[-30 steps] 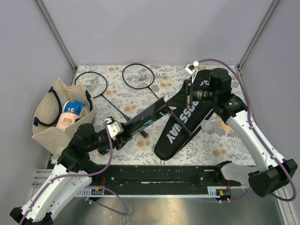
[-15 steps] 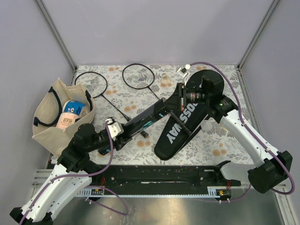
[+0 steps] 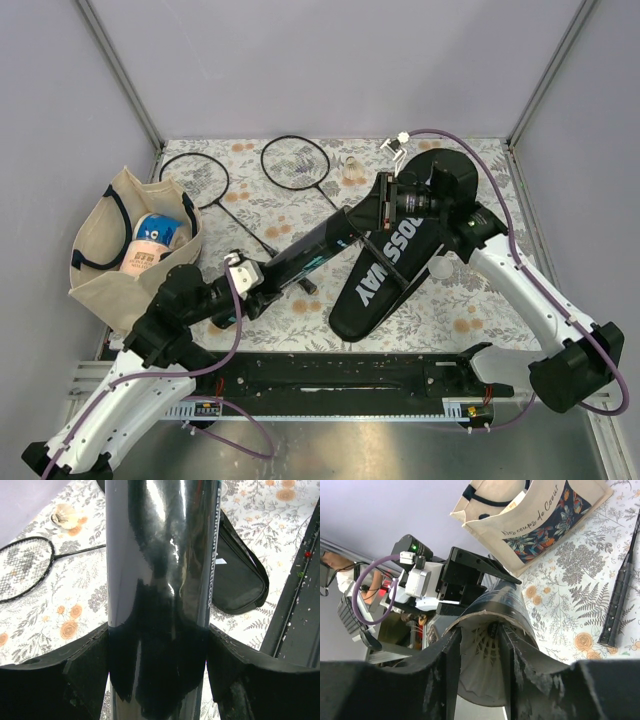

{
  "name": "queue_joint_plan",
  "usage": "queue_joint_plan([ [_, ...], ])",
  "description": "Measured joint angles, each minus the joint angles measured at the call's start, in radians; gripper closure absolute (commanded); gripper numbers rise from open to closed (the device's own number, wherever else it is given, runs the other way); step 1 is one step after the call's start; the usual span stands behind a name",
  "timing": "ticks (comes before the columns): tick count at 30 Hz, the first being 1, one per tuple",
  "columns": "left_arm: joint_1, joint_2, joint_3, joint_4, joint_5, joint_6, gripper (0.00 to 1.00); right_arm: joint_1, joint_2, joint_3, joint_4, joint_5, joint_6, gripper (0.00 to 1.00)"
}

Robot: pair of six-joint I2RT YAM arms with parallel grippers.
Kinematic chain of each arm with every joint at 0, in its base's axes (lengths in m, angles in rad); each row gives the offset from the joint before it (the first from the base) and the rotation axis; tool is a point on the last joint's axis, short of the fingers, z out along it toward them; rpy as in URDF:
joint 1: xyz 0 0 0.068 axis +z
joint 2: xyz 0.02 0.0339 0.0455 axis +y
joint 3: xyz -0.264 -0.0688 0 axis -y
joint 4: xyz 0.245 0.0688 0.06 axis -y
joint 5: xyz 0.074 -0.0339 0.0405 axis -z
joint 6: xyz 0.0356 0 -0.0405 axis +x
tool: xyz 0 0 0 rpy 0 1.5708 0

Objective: Pack up the badminton gear

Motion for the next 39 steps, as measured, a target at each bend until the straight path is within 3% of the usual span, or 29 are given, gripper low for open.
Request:
queue_joint_plan([
  [6,0.0,-0.027,-0.005,0.053,-0.03,-0.01,0.79,-0.05,-0.009,0.059,-0.024,0.014,0.053,0.57],
  [15,0.0,-0.048,-0.025,0.055,-0.062,-0.012,0.79,-0.136,-0.042,0.124,-0.018,0.042,0.09,0.45],
  [22,0.0,-0.084,-0.043,0.075,-0.107,-0.031,0.76,-0.156,-0.007,0.074,0.079,0.278,0.131,0.43],
  [30,0.0,-0.156,-0.064,0.121,-0.231,-0.058,0.77,-0.18,0.282,-0.036,0.356,0.6,0.325,0.42],
  [39,0.0,-0.185,-0.08,0.144,-0.293,-0.071,0.75,-0.18,0.658,0.091,0.408,0.809,0.472,0.41],
])
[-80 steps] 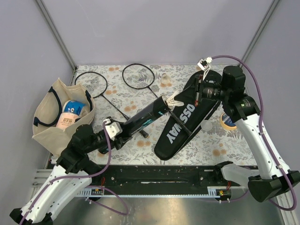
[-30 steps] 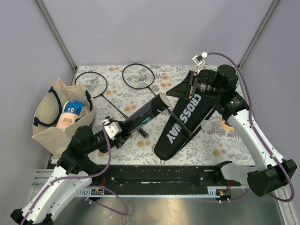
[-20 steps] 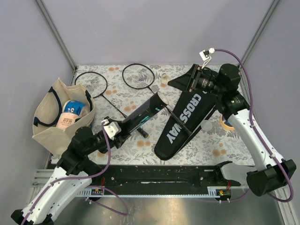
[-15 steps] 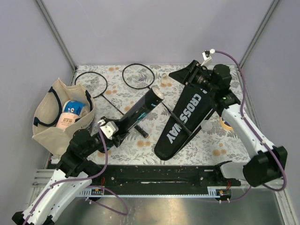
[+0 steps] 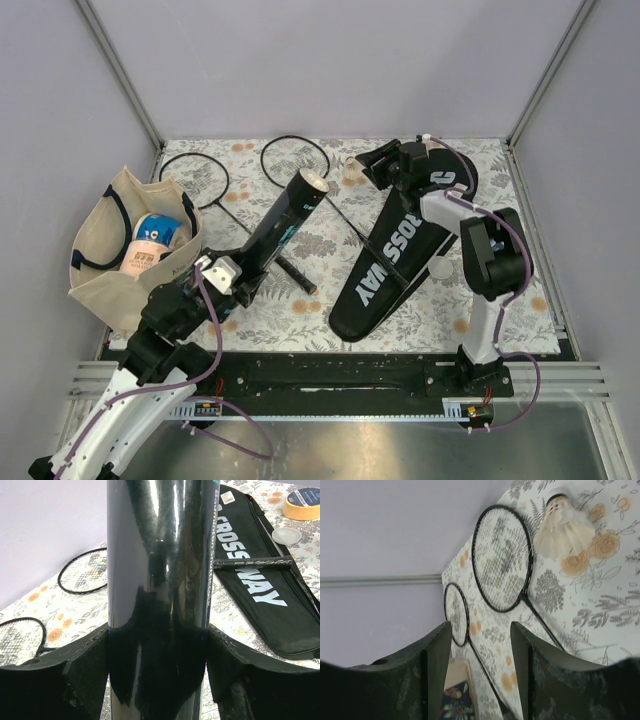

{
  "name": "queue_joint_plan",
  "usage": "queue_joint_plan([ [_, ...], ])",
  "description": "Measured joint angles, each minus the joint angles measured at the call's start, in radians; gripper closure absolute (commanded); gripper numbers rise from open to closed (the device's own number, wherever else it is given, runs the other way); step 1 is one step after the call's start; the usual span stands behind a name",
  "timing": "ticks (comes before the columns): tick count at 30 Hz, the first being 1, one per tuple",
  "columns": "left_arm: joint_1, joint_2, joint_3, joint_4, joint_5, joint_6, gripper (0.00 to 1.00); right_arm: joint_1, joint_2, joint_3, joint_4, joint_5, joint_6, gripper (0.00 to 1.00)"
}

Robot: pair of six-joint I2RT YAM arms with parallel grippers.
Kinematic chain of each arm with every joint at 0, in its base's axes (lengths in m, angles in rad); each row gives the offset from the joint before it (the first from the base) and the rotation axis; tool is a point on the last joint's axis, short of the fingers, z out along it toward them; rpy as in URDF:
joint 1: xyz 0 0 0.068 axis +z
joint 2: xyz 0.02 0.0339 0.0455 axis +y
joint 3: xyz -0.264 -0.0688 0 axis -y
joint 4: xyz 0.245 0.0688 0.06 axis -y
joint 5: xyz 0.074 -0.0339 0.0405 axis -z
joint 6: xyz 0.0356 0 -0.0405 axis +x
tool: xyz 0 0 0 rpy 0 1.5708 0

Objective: Pack up the badminton gear

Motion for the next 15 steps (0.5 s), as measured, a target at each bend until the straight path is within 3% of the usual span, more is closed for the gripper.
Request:
queue_joint_plan([
  [15,0.0,0.0,-0.003,0.003,-0.006,0.0,0.74,0.0,0.436,0.399,-0.042,0.093,0.191,0.4],
])
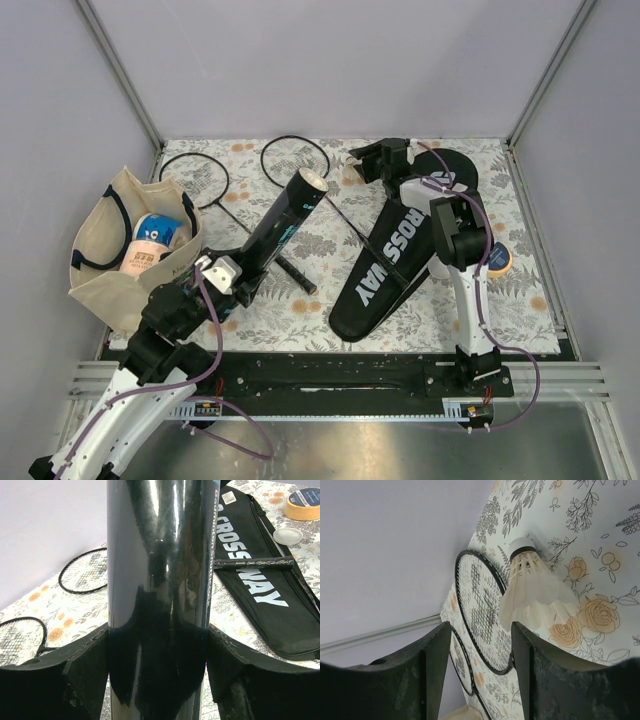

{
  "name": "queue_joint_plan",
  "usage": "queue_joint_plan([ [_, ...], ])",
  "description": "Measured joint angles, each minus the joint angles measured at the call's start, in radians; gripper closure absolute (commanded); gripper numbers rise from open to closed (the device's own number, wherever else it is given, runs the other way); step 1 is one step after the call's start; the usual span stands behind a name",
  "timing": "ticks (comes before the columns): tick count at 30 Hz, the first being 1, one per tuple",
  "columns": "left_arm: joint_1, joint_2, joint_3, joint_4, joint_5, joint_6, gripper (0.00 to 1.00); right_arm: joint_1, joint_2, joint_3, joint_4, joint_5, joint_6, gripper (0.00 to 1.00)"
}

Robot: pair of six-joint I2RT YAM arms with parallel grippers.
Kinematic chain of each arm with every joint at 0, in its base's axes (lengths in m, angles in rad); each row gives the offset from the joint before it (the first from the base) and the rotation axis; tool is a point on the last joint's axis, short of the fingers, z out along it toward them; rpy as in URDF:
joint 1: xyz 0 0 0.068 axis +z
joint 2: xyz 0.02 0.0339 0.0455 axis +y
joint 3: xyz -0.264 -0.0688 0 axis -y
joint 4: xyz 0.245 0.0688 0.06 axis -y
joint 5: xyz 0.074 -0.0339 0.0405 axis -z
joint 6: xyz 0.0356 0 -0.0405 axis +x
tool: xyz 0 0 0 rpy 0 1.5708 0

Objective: Pack up the badminton gear

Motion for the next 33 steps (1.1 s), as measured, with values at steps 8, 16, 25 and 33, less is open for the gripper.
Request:
queue_joint_plan([
  [8,0.0,0.012,-0.007,0.006,-0.003,0.0,0.74,0.0,0.093,0.091,-0.04,0.017,0.045,0.41],
  [16,0.0,0.021,-0.007,0.006,-0.009,0.001,0.74,0.0,0.157,0.148,-0.054,0.044,0.063,0.74],
  [25,0.0,0.022,-0.007,0.005,-0.015,0.001,0.74,-0.003,0.141,0.123,-0.026,0.04,-0.006,0.96],
  [33,0.0,0.022,-0.007,0.004,-0.014,0.001,0.74,-0.047,-0.058,-0.098,0.042,-0.071,-0.098,0.97],
])
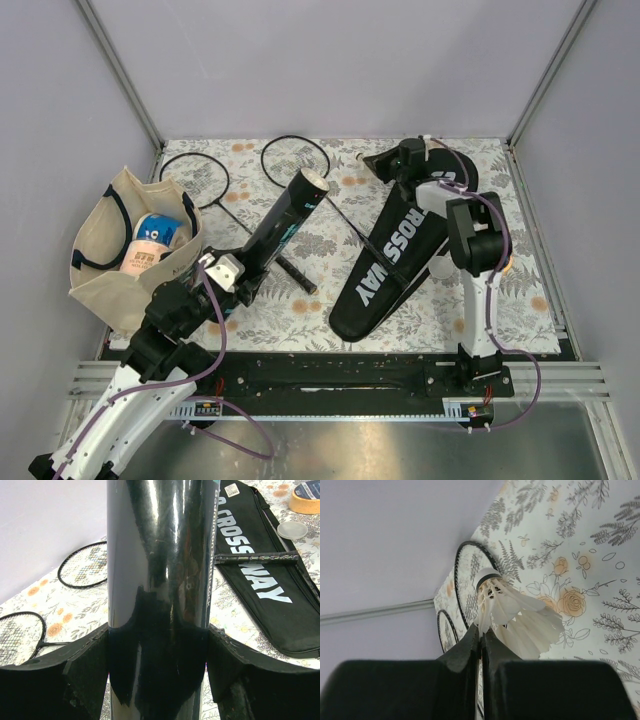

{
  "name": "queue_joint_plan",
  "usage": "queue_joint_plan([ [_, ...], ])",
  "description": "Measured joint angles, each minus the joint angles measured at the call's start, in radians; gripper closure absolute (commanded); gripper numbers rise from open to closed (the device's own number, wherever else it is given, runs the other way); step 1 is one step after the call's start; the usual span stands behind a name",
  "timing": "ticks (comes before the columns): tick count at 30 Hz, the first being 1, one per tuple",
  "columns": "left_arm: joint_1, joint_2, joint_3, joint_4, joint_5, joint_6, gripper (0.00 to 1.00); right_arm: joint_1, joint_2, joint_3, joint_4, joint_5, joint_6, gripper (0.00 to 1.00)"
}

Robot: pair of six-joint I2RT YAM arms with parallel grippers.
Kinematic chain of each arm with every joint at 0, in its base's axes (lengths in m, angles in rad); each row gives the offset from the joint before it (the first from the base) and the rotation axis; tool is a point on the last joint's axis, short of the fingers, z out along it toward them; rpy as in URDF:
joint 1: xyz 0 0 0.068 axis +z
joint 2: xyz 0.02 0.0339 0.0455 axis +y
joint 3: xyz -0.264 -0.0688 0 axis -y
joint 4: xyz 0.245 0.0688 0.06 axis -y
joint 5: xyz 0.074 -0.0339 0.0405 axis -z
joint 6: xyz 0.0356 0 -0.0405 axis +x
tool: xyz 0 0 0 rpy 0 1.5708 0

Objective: Pack up the badminton gear

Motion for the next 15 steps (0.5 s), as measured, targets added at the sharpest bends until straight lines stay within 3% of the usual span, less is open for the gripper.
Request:
queue_joint_plan([
  [7,0.0,0.013,0.0,-0.003,0.031,0.003,0.73,-0.104,-0.269,-0.156,0.011,-0.204,-0.158,0.94],
  [15,0.0,0.059,0.0,-0.009,0.098,0.012,0.73,-0.137,-0.636,-0.237,-0.199,-0.374,-0.487,0.91],
])
